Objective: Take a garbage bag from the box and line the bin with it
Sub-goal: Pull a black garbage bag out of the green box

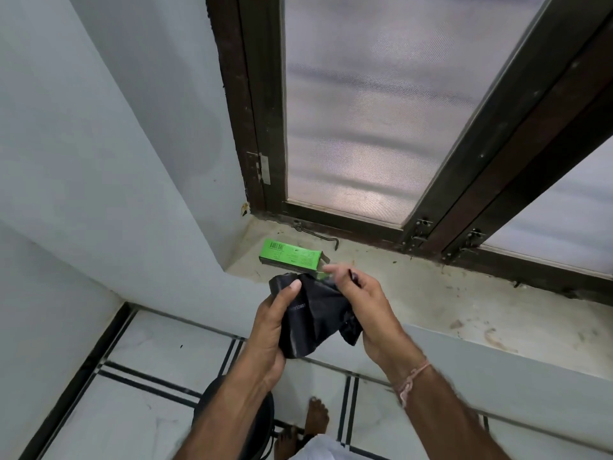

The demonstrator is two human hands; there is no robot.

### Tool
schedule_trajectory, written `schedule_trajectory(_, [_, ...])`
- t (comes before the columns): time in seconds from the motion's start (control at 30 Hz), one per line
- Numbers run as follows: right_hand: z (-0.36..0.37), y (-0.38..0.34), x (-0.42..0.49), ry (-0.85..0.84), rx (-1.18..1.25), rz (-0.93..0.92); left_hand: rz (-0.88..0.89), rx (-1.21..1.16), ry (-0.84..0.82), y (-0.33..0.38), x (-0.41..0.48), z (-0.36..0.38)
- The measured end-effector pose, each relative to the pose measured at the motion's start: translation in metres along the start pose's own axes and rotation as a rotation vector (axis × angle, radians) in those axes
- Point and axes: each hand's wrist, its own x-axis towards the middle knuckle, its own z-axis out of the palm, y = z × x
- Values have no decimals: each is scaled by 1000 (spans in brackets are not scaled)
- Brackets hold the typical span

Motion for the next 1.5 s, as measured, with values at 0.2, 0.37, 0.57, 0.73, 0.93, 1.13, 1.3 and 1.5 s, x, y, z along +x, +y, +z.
schedule_trajectory(0.2, [4,3,1,51,-140,-26,-11,-3,47,-1,4,0])
schedule_trajectory(0.37, [1,4,6,105,-67,14,-22,-49,83,-1,8,-1])
schedule_trajectory(0.57, [3,-1,4,-25,-26,-25,-16,-62,44,-1,9,-1])
schedule_trajectory(0.73, [6,1,8,17,-18,-58,-26,-90,5,-1,6,2])
schedule_trajectory(0.93, [10,2,10,91,130,-16,-74,-180,14,1,4,6])
schedule_trajectory(1.13, [8,6,10,117,98,-3,-33,-112,29,4,4,9])
schedule_trajectory(1.3, [7,9,10,131,21,-29,-23,-79,54,5,6,12])
schedule_trajectory(1.5, [5,4,12,44,64,-64,-8,-89,57,4,6,15])
